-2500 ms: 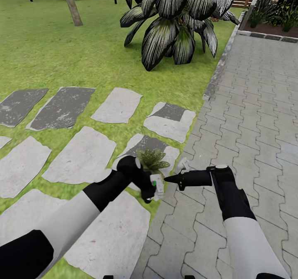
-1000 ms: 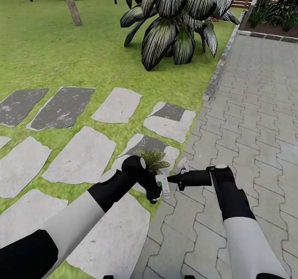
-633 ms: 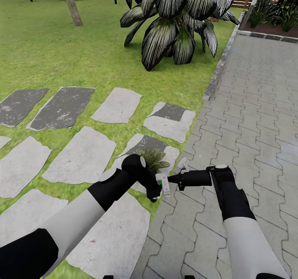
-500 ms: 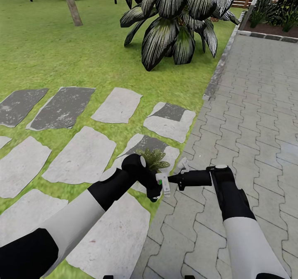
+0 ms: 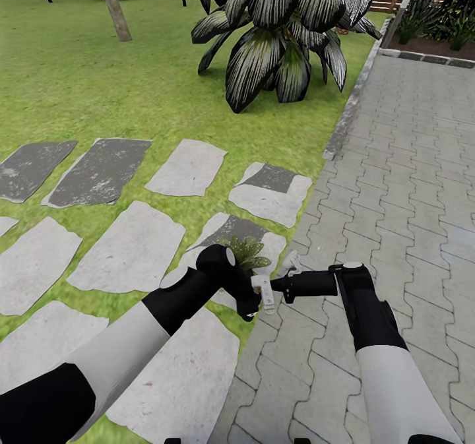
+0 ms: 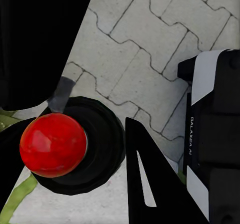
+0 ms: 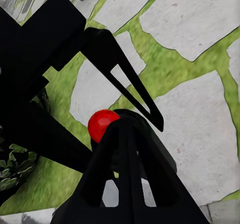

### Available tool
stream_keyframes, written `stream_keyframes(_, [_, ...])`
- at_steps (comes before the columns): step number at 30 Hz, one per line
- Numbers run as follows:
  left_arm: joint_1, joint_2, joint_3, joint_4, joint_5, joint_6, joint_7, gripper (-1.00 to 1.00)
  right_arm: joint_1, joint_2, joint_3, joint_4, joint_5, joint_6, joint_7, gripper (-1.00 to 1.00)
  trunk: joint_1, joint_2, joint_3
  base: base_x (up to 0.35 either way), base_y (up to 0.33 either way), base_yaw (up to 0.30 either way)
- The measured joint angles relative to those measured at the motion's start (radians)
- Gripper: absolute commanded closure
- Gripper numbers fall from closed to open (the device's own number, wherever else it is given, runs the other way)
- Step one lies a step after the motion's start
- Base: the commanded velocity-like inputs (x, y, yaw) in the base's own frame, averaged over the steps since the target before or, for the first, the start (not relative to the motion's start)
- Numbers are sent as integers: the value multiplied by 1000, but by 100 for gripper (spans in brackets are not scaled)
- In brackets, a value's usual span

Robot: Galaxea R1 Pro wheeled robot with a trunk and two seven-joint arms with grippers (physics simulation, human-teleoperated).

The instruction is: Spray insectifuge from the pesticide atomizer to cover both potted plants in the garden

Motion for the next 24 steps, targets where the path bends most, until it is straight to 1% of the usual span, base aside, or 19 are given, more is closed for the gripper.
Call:
stream_keyframes(12, [-2, 1, 1, 3, 1, 0, -1, 100, 0, 0, 0, 0, 0, 0, 0, 100, 0, 0, 0, 0, 0, 0])
stream_keyframes(24, [9, 3, 6, 2, 0, -7, -6, 100, 0, 0, 0, 0, -1, 0, 1, 100, 0, 0, 0, 0, 0, 0])
